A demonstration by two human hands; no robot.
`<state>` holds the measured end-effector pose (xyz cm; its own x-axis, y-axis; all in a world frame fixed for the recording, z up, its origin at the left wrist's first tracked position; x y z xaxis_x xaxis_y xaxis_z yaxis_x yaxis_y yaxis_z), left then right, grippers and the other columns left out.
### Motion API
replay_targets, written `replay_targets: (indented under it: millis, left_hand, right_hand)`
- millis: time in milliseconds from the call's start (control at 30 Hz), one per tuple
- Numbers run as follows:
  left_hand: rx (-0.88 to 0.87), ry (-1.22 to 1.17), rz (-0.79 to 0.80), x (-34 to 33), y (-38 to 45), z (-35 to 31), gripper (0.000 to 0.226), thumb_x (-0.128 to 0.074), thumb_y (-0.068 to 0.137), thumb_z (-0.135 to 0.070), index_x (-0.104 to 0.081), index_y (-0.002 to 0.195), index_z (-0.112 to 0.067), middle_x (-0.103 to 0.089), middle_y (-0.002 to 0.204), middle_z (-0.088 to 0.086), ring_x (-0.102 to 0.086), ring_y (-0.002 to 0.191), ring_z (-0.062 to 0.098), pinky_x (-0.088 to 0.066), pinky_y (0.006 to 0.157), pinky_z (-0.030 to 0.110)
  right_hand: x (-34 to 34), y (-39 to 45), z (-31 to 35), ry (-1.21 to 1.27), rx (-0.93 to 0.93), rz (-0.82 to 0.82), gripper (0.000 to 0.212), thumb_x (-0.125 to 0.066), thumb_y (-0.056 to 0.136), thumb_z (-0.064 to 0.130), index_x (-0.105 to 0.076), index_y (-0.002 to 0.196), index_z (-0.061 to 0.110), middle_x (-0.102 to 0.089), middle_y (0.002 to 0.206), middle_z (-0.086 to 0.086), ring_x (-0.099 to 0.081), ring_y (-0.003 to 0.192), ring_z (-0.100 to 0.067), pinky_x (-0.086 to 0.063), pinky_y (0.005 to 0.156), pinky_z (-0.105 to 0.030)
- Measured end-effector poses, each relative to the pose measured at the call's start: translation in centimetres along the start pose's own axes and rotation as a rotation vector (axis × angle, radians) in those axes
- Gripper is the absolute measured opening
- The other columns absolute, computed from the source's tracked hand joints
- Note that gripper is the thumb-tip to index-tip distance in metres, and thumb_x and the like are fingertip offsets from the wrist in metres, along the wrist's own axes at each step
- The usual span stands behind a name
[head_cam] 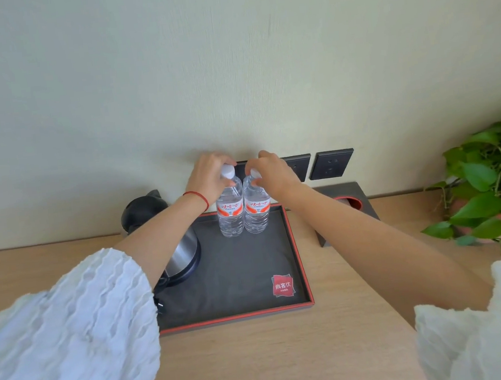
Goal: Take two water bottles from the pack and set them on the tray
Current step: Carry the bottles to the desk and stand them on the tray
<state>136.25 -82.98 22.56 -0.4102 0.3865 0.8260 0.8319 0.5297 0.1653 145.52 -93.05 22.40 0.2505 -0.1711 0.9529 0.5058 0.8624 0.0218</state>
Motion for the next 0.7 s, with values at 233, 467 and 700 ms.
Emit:
replay_targets:
  millis: [233, 467, 700]
  left_hand:
    - [-0.014, 0.035, -0.031, -0.2, 0.0, 0.3, 0.041, -0.079, 0.068, 0.0, -0.067, 0.107, 0.0, -0.067, 0.112, 0.019, -0.059, 0.105, 0.035, -0.045, 0.087, 0.035]
    - [-0.039, -0.004, -0.045, -0.5, -0.5, 0.7, 0.041, -0.073, 0.073, 0.0, -0.06, 0.112, 0.0, -0.06, 0.12, 0.019, -0.054, 0.11, 0.035, -0.04, 0.09, 0.034]
    - [0.331, -0.42, -0.236, 0.4, -3.9, 2.0, 0.04, -0.073, 0.075, -0.011, -0.06, 0.112, -0.005, -0.064, 0.113, 0.013, -0.06, 0.101, 0.026, -0.047, 0.092, 0.034]
  right_hand:
    - [0.1, -0.4, 0.4, -0.016, -0.01, -0.01, 0.025, -0.06, 0.087, 0.006, -0.061, 0.112, 0.007, -0.053, 0.112, -0.021, -0.054, 0.1, -0.038, -0.043, 0.076, -0.037]
    - [-0.1, -0.4, 0.7, -0.015, -0.037, -0.007, 0.03, -0.057, 0.089, 0.004, -0.058, 0.118, 0.009, -0.05, 0.116, -0.021, -0.052, 0.104, -0.038, -0.047, 0.081, -0.039]
    - [0.9, -2.7, 0.6, 0.054, -0.111, -0.083, 0.043, -0.057, 0.089, 0.016, -0.045, 0.129, 0.013, -0.048, 0.122, -0.019, -0.055, 0.104, -0.039, -0.049, 0.081, -0.043]
Point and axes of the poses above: each hand's wrist, its own y-axis towards the middle knuckle, its own x-axis out of the back of the hand, z = x × y, the point moved 3 cm from there along y, towards the middle knuckle
